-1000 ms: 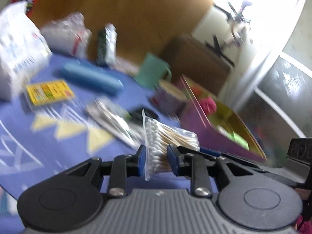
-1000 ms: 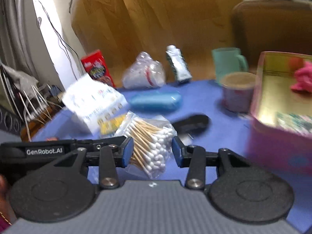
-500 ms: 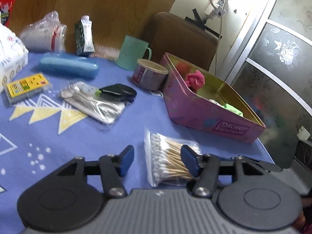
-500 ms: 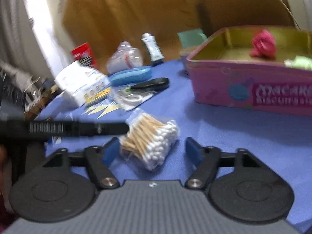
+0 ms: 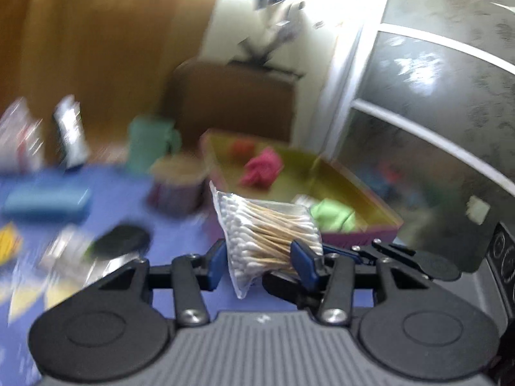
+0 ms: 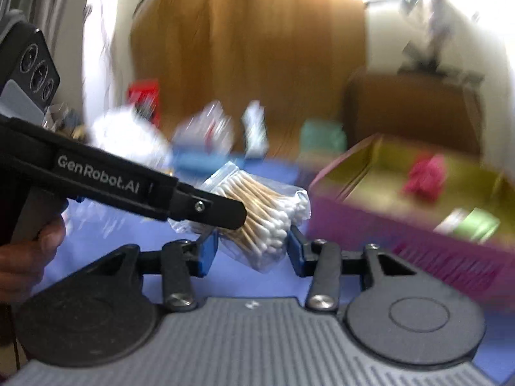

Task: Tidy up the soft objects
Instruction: 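Lower the cotton swab bag into the pink tin and release it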

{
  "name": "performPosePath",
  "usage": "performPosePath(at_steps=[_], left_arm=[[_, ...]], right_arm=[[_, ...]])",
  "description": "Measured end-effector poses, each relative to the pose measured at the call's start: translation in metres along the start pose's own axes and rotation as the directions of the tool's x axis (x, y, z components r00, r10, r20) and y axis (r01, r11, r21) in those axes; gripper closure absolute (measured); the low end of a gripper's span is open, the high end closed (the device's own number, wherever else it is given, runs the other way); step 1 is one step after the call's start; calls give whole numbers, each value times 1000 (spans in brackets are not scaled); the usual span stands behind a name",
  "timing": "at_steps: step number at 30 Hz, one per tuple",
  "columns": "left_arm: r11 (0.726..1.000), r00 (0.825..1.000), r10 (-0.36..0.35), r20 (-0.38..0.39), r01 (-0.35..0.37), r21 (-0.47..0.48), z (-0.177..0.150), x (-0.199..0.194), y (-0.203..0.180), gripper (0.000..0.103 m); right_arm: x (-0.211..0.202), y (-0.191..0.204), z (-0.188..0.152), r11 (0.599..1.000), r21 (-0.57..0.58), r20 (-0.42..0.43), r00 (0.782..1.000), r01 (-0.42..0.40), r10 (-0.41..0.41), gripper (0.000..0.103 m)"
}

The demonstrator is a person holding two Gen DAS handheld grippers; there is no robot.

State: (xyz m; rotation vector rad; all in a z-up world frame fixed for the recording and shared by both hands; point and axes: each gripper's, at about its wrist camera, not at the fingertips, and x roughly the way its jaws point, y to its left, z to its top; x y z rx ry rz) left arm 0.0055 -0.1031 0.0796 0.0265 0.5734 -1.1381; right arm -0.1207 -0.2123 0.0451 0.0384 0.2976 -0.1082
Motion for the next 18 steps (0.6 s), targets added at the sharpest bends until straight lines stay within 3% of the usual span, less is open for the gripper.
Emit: performPosePath(at_steps=[4, 9, 12, 14, 17, 18], left_arm=[[995, 998, -63, 5, 62, 80, 26, 46, -31, 58], [991, 993, -104, -52, 108, 79, 37, 109, -54, 56], [993, 995, -69, -79, 75, 86, 36, 141, -65, 56], [995, 996, -29, -88, 38, 92, 34, 154, -69, 48], [997, 996, 17, -83, -10, 80, 31, 155, -69, 47], [997, 997, 16, -79, -10, 76, 31, 153, -67, 47]], right_arm=[[-8, -35, 10, 991, 0, 51, 990, 134, -134, 54], [1, -89, 9, 966, 64, -26, 968, 251, -250, 54], [12, -104, 6, 946, 61, -58, 948, 317, -314, 53], [23, -114, 2, 931, 56, -74, 931, 361, -357, 51], [33, -125, -5, 893, 27, -83, 891, 450, -446, 35], [32, -129, -7, 879, 28, -73, 878, 477, -474, 34]])
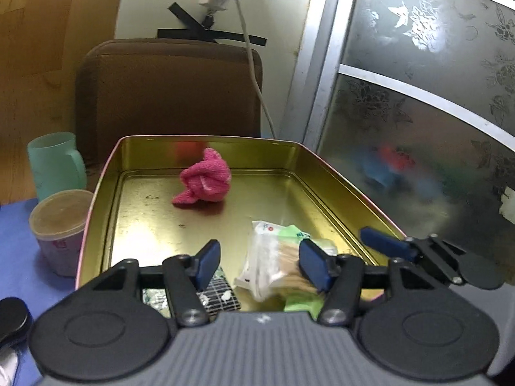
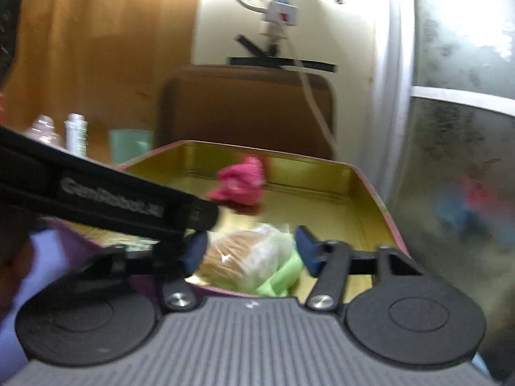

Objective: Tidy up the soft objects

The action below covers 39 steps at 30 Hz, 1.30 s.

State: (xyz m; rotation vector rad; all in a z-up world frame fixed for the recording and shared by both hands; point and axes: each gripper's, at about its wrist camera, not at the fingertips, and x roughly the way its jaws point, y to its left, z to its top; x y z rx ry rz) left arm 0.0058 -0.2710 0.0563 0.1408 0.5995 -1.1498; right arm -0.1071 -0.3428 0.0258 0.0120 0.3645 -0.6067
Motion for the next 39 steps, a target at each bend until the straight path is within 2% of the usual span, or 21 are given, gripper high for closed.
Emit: performPosePath(at_steps=[4, 7, 9, 12, 14, 16, 18, 20, 22, 24, 27, 28, 30, 33, 38, 39], left_arm=[[1000, 998, -2, 58, 1, 22, -3, -29, 6, 47], [999, 995, -5, 97, 2, 35, -12, -57, 13, 47], [1000, 994, -8, 112, 5, 27, -25, -80, 26, 47], [1000, 993, 19, 119, -18, -7, -49, -111, 55, 46], [997, 991, 75, 112, -71, -36, -67, -128, 78, 46], [984, 983, 161, 91, -154, -85, -88, -146, 109, 46], [958, 965, 256, 57, -246, -146, -106, -161, 140, 46], [908, 929, 369, 26, -354, -224, -123, -179, 175, 46], [850, 891, 455, 17, -428, -308, -136, -201, 202, 46], [803, 872, 489, 30, -436, -407, -146, -223, 224, 46], [753, 861, 505, 63, -404, -519, -155, -241, 244, 46], [742, 864, 498, 75, -380, -551, -156, -245, 250, 46], [731, 869, 487, 83, -354, -583, -154, -248, 260, 46], [726, 884, 464, 65, -337, -600, -148, -241, 272, 46], [716, 894, 447, 26, -341, -610, -145, -228, 285, 46], [715, 894, 447, 26, -340, -610, -144, -226, 286, 46]], right_arm=[[-12, -12, -1, 996, 92, 53, 998, 13, -18, 35], [-33, -8, 0, 991, 134, 128, 992, -5, -12, 36], [-47, -1, -2, 989, 146, 171, 985, -28, 3, 43], [-59, 16, -2, 981, 149, 205, 974, -124, 92, 58], [-62, 35, -1, 971, 105, 201, 960, -217, 193, 61], [-60, 60, 1, 949, 42, 168, 939, -312, 301, 61], [-54, 87, 4, 907, -12, 96, 902, -421, 420, 61], [-42, 113, 7, 857, -27, 5, 858, -514, 514, 61], [-28, 144, 10, 797, -27, -73, 797, -603, 600, 61], [-13, 178, 17, 746, -47, -130, 745, -664, 654, 61], [10, 232, 31, 701, -43, -201, 694, -712, 692, 60], [19, 251, 37, 687, -36, -222, 676, -726, 703, 60], [37, 283, 49, 686, -15, -250, 666, -728, 702, 54], [64, 314, 60, 704, 37, -301, 664, -709, 684, 54], [97, 337, 63, 735, 74, -409, 652, -674, 639, 56], [99, 339, 62, 731, 84, -419, 642, -677, 642, 58]])
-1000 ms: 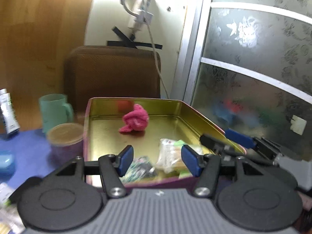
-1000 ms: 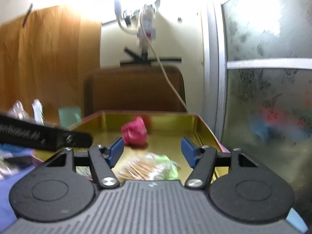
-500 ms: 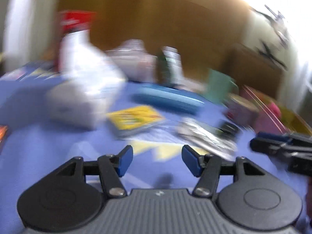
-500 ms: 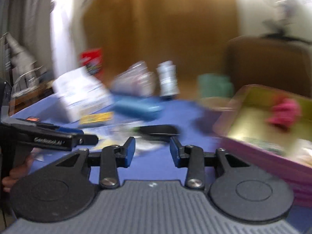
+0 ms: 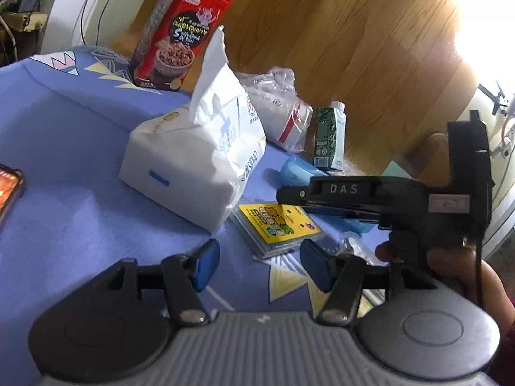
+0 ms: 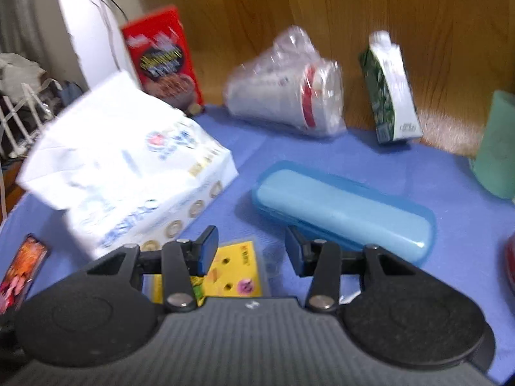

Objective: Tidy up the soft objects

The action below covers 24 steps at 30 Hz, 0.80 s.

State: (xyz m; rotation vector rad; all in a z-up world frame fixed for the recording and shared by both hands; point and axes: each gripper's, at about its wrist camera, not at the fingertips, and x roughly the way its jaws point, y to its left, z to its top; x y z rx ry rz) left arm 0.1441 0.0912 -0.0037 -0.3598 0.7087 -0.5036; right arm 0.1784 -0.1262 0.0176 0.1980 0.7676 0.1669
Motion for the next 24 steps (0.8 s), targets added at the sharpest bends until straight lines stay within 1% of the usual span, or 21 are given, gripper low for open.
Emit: performPosePath(at_steps=[1, 3, 5, 8, 13, 17, 18, 19, 20, 21, 22, 24], left_arm=[[1000, 1000, -2, 1, 2, 0, 0, 1, 0, 46], [1000, 1000, -11, 7, 11, 7, -3, 2, 0, 46], [1000, 1000, -22, 10, 22, 21, -4, 2, 0, 46], [998, 998, -69, 0, 69, 4, -7, -3, 4, 46], [995, 995, -97, 6, 97, -31, -7, -9, 11, 46], [993, 994, -114, 5, 114, -40, -8, -11, 13, 46], [993, 993, -114, 6, 114, -39, -8, -11, 13, 46], [993, 994, -113, 6, 113, -37, -8, -12, 12, 45], [993, 994, -113, 6, 113, -32, -8, -12, 11, 44], [993, 994, -111, 6, 111, -26, -8, -12, 10, 44], [994, 994, -109, 7, 109, -20, -9, -12, 9, 43], [994, 994, -105, 8, 105, -10, -10, -12, 8, 42]], right_arm=[[-1, -1, -2, 1000, 8, 2, 1000, -14, 14, 59], [-5, -2, -4, 999, -1, -4, 999, -36, 36, 66], [-13, 0, -10, 999, -10, -10, 999, -50, 50, 67], [-28, 2, -23, 996, -27, -19, 996, -88, 87, 68], [-57, 3, -52, 994, -37, 2, 995, -104, 104, 67], [-70, 4, -64, 987, -79, 13, 990, -138, 140, 66], [-75, 6, -66, 983, -102, 20, 988, -150, 153, 62], [-74, 8, -65, 979, -128, 24, 987, -157, 161, 56], [-77, 12, -66, 974, -164, 33, 986, -156, 163, 41], [-79, 16, -68, 967, -213, 50, 987, -141, 155, 30], [-80, 22, -71, 954, -278, 69, 988, -112, 136, 27], [-73, 33, -72, 925, -376, 73, 993, -57, 91, 26]])
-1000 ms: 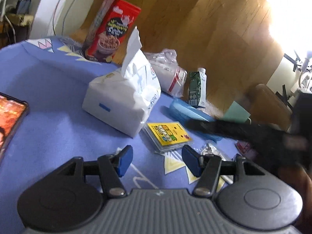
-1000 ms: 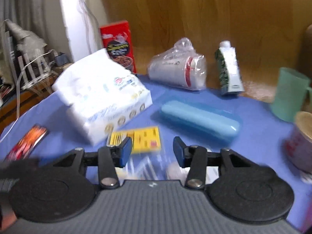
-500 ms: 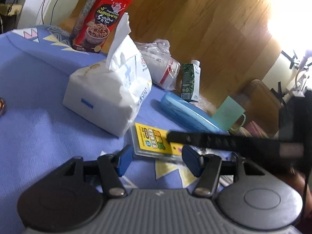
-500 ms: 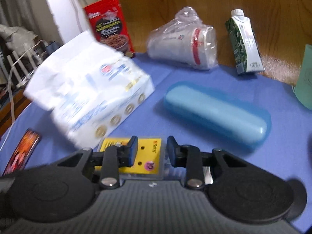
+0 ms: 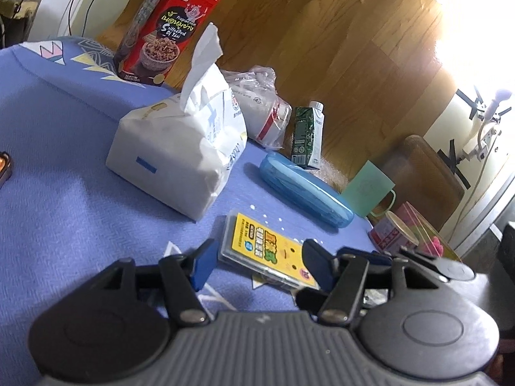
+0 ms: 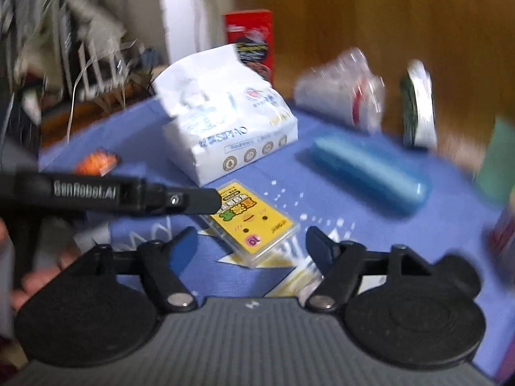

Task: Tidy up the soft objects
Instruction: 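Grasp the yellow card case with the left tool, then carry the yellow card case over the pink tin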

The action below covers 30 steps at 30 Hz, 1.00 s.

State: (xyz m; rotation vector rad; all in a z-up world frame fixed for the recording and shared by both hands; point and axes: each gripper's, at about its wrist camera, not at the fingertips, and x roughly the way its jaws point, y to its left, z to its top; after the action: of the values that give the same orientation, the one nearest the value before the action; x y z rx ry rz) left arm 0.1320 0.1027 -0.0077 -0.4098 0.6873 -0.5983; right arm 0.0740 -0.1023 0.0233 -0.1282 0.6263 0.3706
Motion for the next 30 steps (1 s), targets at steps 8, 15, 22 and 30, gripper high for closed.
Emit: performPosePath(at_steps=[8, 15, 22, 30], left_arm=[[998, 1000, 21, -1, -21, 62, -1, 3, -9, 36], [991, 999, 27, -27, -23, 135, -4, 5, -19, 36], [958, 994, -12, -110, 43, 282, -29, -1, -49, 36], [920, 976, -93, -196, 160, 357, -70, -13, -90, 30]], right_arm=[[33, -12, 7, 997, -36, -37, 997, -62, 61, 28], [16, -3, -6, 998, -53, -29, 999, -28, 27, 38], [-25, 14, -38, 998, -51, -9, 999, 47, -48, 42], [-77, 27, -83, 994, 20, 12, 994, 107, -107, 42]])
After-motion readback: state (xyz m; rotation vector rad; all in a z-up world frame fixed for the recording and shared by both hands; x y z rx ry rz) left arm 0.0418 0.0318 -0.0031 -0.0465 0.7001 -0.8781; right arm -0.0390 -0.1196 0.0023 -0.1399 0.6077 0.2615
